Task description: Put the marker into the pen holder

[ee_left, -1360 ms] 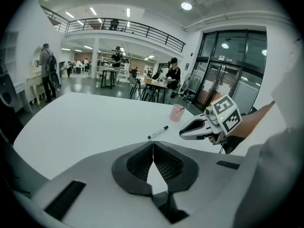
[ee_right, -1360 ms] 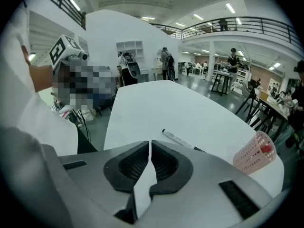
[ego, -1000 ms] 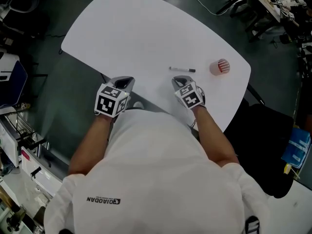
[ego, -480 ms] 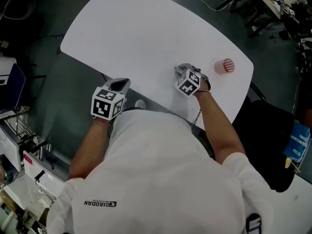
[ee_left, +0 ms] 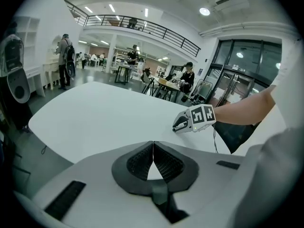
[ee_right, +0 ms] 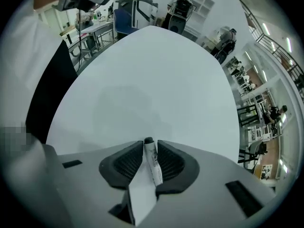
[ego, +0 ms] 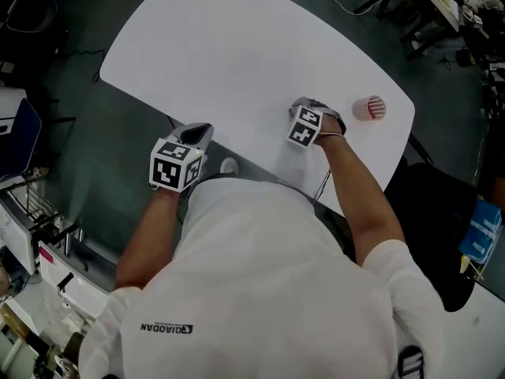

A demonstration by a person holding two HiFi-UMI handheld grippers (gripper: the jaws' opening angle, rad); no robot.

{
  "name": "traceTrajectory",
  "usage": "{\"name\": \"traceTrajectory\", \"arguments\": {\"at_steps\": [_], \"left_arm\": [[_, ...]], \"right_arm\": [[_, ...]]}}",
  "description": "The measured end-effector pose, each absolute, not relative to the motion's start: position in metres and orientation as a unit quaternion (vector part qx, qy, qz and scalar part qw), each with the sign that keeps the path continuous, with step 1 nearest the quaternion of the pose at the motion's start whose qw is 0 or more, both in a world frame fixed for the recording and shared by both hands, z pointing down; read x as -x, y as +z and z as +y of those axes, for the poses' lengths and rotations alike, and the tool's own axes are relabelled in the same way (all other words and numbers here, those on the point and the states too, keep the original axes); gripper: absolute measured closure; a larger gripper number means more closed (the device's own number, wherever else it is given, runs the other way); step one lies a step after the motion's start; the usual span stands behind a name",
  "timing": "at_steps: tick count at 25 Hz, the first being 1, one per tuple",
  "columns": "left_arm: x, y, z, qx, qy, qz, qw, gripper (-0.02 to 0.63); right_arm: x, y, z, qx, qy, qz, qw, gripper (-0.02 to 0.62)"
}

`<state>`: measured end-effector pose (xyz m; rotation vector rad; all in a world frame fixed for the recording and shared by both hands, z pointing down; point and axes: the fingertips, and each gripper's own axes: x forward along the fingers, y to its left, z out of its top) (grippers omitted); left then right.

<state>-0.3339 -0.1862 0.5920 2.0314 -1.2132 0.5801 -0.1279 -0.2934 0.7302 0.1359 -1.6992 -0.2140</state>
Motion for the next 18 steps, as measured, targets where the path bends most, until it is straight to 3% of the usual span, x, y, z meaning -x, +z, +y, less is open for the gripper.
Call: {"name": "traceTrajectory", "arguments": {"at_steps": [6, 18], "left_arm": [[0.319, 0.598, -0.184, -0.782, 0.217, -0.465, 0.353, 0.578], [0.268, 0.597, -0.191, -0.81, 0.214, -0.426, 0.341, 0.577]], "right_arm": [[0.125, 0.732, -0.29, -0.04, -0.115, -0.745, 0.656, 0.508], [0.109, 0.701, -0.284, -0.131, -0.075, -0.791, 0.593, 0.508]]}}
